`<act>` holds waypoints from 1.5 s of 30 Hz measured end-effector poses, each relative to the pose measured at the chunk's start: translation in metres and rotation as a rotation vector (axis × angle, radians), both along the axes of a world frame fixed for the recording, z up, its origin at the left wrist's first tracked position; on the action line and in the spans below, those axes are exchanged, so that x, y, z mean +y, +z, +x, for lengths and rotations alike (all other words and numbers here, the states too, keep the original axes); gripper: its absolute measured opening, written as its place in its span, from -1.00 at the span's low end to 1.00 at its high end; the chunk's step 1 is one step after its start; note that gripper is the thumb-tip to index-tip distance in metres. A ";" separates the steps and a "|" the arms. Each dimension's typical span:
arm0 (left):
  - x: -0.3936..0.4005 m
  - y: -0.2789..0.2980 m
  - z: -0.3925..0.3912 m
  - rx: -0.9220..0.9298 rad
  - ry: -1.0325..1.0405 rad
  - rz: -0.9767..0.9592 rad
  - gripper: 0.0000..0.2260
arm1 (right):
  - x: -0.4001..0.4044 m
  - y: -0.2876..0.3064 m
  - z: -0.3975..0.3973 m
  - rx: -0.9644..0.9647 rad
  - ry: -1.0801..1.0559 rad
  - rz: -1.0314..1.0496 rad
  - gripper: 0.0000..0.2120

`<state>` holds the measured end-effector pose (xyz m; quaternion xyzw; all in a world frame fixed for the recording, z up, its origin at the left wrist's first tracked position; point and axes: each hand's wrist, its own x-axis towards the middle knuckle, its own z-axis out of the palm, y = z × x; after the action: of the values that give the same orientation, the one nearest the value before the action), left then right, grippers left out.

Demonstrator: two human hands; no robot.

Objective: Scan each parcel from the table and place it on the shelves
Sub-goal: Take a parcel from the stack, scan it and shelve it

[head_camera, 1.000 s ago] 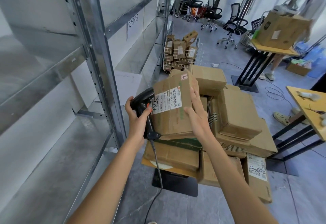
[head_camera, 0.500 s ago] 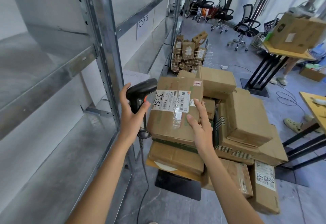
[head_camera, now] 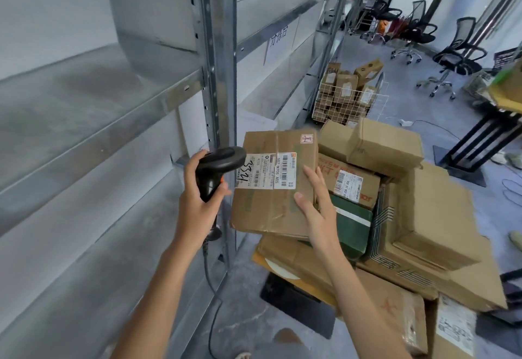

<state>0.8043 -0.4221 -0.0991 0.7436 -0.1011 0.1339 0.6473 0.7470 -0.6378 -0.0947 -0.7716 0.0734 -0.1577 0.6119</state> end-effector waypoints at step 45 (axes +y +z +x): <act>0.069 0.064 -0.352 0.071 0.676 0.749 -0.34 | 0.072 0.067 -0.037 0.103 1.367 -0.129 -0.53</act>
<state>0.4520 -0.3535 -0.0352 0.9200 0.1262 0.2652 0.2595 0.7101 -0.5658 -0.0277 -0.6862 -0.4103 0.2964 0.5225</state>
